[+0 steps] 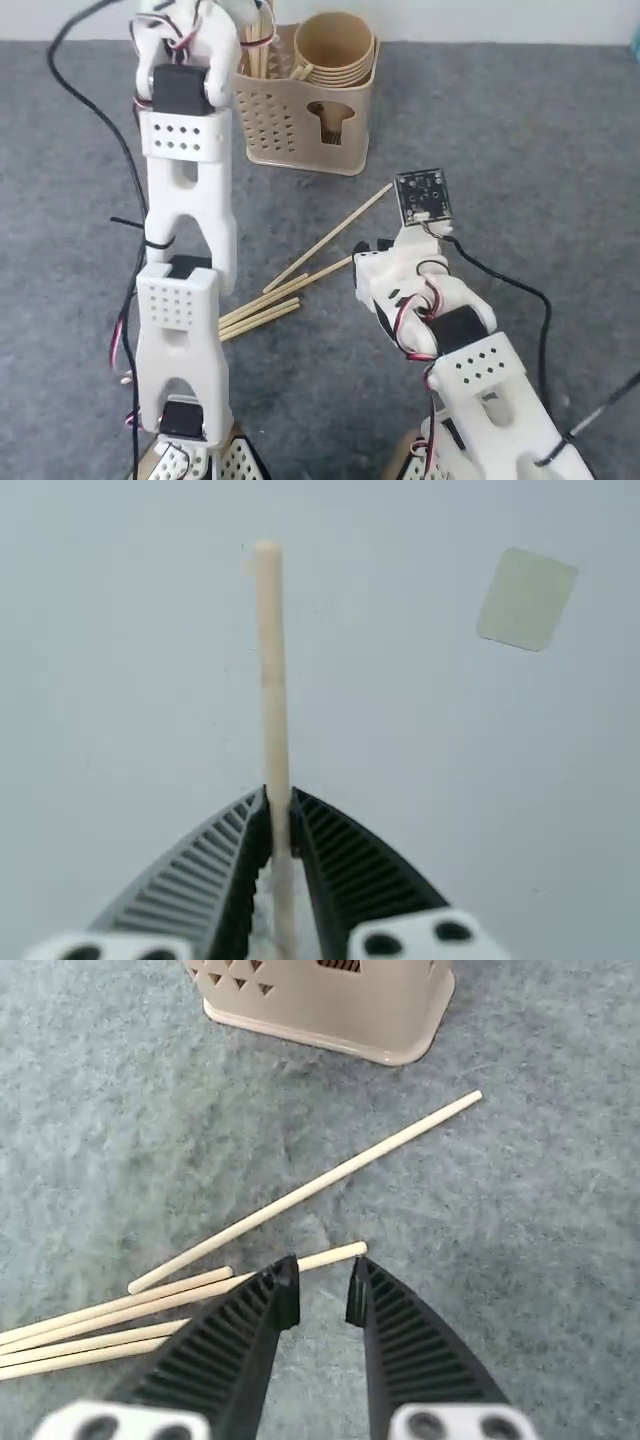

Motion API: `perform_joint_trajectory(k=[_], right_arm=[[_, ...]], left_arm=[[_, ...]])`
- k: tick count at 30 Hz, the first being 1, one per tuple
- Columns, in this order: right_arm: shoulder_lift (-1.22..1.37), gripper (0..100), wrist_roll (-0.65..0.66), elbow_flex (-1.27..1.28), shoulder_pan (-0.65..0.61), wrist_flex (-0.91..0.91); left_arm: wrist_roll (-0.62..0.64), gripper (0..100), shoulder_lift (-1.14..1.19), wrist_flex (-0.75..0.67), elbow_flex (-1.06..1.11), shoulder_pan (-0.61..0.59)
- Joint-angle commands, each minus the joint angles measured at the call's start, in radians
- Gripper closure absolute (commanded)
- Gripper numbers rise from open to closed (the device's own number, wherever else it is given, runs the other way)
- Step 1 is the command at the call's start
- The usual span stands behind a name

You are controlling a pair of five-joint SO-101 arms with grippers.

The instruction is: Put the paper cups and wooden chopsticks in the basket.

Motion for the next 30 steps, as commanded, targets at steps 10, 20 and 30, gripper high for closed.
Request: perform_joint_trajectory(k=[10,20,30], right_arm=[[0.002,90.2,-0.009,-0.006,-0.005,-0.022],[0.012,89.8,0.035,-0.006,-0.007,-0.015],[0.013,89.7,0.279,-0.012,-0.068,0.036]], left_arm=[[-0.037,85,0.181,-0.048,-0.077,-0.028],[-0.201,66,0.19,0.298,-0.249,-0.051],[-0.21,66,-0.064,0.695,-0.246,-0.118]])
